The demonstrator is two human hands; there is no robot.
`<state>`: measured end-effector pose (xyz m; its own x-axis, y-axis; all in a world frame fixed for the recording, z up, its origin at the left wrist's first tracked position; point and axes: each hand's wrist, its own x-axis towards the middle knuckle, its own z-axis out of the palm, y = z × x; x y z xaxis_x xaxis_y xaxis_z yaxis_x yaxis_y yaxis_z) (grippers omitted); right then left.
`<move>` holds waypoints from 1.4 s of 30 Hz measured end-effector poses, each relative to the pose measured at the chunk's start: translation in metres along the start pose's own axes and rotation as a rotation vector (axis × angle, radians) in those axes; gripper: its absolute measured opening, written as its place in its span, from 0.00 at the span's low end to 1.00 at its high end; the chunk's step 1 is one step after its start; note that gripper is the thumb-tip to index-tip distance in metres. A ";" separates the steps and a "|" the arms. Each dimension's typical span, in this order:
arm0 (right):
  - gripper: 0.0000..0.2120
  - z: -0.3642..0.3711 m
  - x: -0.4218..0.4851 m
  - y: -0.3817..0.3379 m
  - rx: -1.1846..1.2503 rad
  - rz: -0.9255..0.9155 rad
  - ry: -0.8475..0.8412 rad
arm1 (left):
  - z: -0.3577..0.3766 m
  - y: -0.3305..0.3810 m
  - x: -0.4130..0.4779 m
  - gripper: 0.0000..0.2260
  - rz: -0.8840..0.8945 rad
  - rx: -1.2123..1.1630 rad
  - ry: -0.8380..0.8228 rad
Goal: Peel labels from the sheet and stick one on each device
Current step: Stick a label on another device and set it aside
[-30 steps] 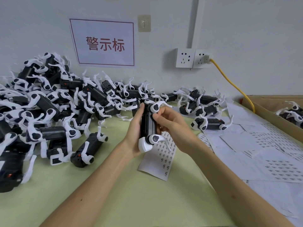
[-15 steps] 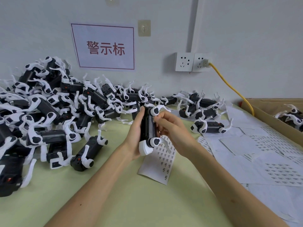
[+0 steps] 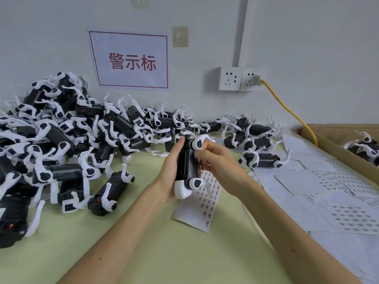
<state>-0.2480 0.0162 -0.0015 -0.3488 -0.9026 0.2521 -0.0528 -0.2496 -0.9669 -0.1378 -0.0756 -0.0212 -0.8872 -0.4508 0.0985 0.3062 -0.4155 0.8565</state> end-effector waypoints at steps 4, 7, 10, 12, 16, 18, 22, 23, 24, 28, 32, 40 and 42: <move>0.10 0.001 0.000 -0.001 0.015 -0.003 0.000 | -0.001 0.001 0.000 0.23 -0.003 -0.053 0.002; 0.10 0.002 -0.002 -0.003 0.021 -0.017 -0.038 | -0.002 0.001 0.000 0.22 -0.007 -0.089 0.032; 0.08 0.001 -0.002 -0.005 0.032 -0.034 -0.082 | -0.004 0.002 0.000 0.22 -0.022 -0.110 0.075; 0.08 -0.001 -0.002 -0.004 0.031 -0.056 -0.107 | -0.004 0.002 -0.001 0.23 -0.030 -0.148 0.088; 0.07 -0.002 -0.003 -0.008 0.052 -0.117 -0.169 | -0.007 0.008 -0.003 0.22 0.003 -0.302 0.083; 0.09 -0.005 0.000 -0.009 0.118 -0.150 -0.100 | -0.010 0.014 -0.005 0.20 0.003 -0.296 0.059; 0.18 -0.019 0.004 -0.005 -0.248 -0.280 0.331 | -0.009 0.018 -0.005 0.17 -0.095 -0.221 0.026; 0.25 -0.021 0.004 -0.005 -0.390 -0.300 0.363 | -0.007 0.018 -0.004 0.17 -0.128 -0.203 0.028; 0.31 -0.023 0.003 -0.006 -0.478 -0.317 0.334 | -0.006 0.017 -0.004 0.17 -0.163 -0.181 0.033; 0.32 -0.030 0.000 -0.015 -0.433 -0.320 -0.032 | -0.009 0.013 -0.005 0.15 -0.257 -0.055 -0.015; 0.27 -0.038 0.001 -0.017 -0.455 -0.282 -0.143 | -0.015 0.012 -0.004 0.17 -0.301 -0.063 -0.070; 0.18 -0.056 0.008 -0.007 -0.159 -0.124 -0.081 | -0.011 0.012 -0.001 0.29 -0.270 0.005 -0.321; 0.14 -0.060 0.009 -0.008 -0.121 -0.046 -0.005 | -0.009 0.013 -0.001 0.27 -0.220 0.125 -0.357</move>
<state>-0.3071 0.0312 0.0058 -0.3389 -0.8930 0.2961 -0.1812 -0.2469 -0.9520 -0.1296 -0.0879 -0.0152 -0.9970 -0.0515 0.0574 0.0722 -0.3625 0.9292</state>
